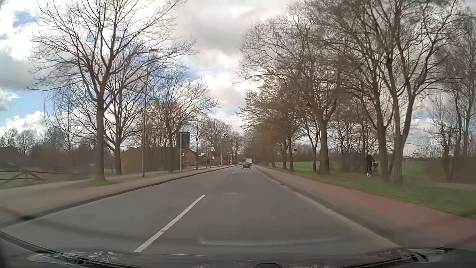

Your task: Follow the waypoints while adhering to traffic rules and regulations

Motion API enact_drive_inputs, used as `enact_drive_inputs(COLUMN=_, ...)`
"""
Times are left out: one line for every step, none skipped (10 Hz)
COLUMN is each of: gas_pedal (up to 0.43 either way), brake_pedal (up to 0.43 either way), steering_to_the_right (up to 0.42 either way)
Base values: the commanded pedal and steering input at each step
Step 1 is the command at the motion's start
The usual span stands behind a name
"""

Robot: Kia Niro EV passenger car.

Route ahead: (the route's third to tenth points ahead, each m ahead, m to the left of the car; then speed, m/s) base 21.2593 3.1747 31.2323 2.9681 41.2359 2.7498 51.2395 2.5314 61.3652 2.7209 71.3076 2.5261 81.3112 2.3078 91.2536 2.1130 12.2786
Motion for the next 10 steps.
enact_drive_inputs(gas_pedal=0.299, brake_pedal=0.0, steering_to_the_right=0.004)
enact_drive_inputs(gas_pedal=0.287, brake_pedal=0.0, steering_to_the_right=0.003)
enact_drive_inputs(gas_pedal=0.287, brake_pedal=0.0, steering_to_the_right=0.002)
enact_drive_inputs(gas_pedal=0.287, brake_pedal=0.0, steering_to_the_right=0.001)
enact_drive_inputs(gas_pedal=0.287, brake_pedal=0.0, steering_to_the_right=0.0)
enact_drive_inputs(gas_pedal=0.287, brake_pedal=0.0, steering_to_the_right=0.0)
enact_drive_inputs(gas_pedal=0.287, brake_pedal=0.0, steering_to_the_right=0.0)
enact_drive_inputs(gas_pedal=0.268, brake_pedal=0.0, steering_to_the_right=0.0)
enact_drive_inputs(gas_pedal=0.268, brake_pedal=0.0, steering_to_the_right=0.0)
enact_drive_inputs(gas_pedal=0.26, brake_pedal=0.0, steering_to_the_right=0.0)
